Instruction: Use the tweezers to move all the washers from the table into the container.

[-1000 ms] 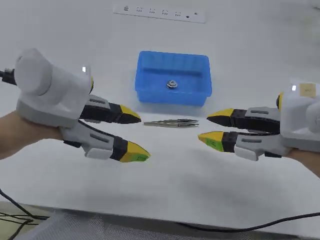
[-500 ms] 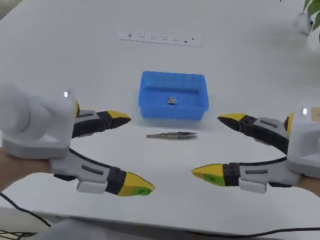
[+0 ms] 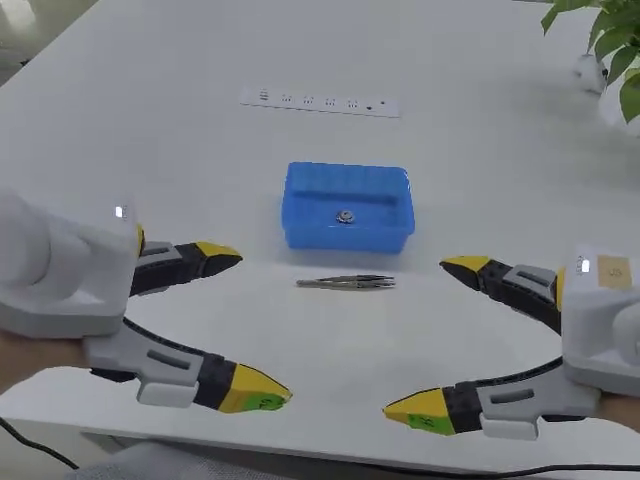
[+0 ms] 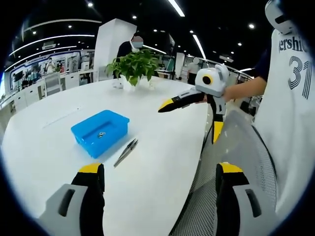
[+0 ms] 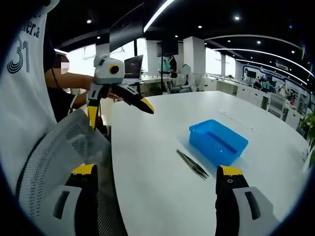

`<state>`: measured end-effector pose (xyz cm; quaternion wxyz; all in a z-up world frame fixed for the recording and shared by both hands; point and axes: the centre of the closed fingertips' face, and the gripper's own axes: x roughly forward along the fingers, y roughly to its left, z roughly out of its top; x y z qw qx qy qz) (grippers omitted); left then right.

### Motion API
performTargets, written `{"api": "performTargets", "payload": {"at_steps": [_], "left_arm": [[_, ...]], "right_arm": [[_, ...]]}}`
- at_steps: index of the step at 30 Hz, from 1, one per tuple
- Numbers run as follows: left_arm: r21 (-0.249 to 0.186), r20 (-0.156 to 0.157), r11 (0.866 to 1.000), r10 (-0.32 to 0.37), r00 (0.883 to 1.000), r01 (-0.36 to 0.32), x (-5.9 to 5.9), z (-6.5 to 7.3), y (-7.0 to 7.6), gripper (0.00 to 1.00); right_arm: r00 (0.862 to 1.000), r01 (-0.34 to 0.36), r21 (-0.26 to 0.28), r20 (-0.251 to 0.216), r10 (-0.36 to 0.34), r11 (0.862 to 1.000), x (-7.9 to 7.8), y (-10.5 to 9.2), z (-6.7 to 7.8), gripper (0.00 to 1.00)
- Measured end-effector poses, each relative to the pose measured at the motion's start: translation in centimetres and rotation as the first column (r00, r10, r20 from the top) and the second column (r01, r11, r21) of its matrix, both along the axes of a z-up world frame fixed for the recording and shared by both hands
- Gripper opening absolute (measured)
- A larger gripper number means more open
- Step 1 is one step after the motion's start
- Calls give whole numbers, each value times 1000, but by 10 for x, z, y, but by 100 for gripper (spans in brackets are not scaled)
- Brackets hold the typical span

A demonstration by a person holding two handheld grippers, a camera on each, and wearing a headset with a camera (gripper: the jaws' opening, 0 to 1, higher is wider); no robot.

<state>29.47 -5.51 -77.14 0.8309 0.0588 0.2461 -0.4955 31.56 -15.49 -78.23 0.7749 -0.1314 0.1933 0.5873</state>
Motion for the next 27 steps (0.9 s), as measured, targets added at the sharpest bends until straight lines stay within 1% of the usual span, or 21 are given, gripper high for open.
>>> {"api": "performTargets", "payload": {"at_steps": [1,4,6,8,13,16,17,18,20,22,24,27], "left_arm": [[5,2,1000,-2,1000,2,-1,0,0,99],[4,7,1000,-3,1000,3,-3,2,0,99],[7,10,1000,0,1000,0,-3,2,0,99],[19,8,1000,6,1000,-7,-2,1,2,100],[11,22,1000,11,1000,-11,-2,6,2,100],[23,25,999,22,999,-23,0,6,3,100],[23,24,999,23,999,-24,0,6,4,100],[21,15,1000,20,1000,-21,0,6,4,100],[22,16,1000,17,1000,-18,0,7,4,100],[21,10,1000,0,1000,0,-1,9,1,100],[22,12,1000,-16,1000,16,-2,10,-1,100],[26,8,999,-27,1000,27,-2,9,-2,100]], "right_arm": [[1000,1,0,10,-1,1000,1,0,1,100],[1000,9,13,6,-9,1000,1,-1,4,100],[1000,12,9,4,-12,1000,1,-2,4,100],[1000,21,7,0,-21,1000,2,-3,5,100],[999,35,4,-1,-35,999,4,-7,6,100],[999,42,-1,-1,-42,999,5,-9,6,100],[999,42,-3,0,-42,999,5,-9,6,100],[999,43,-5,-1,-43,999,5,-9,5,100],[999,51,-9,2,-51,999,7,-11,6,100],[998,56,-3,3,-56,998,8,-11,7,100],[998,60,-1,3,-60,998,10,-12,8,100],[998,59,-12,3,-59,998,10,-13,7,100]]}}
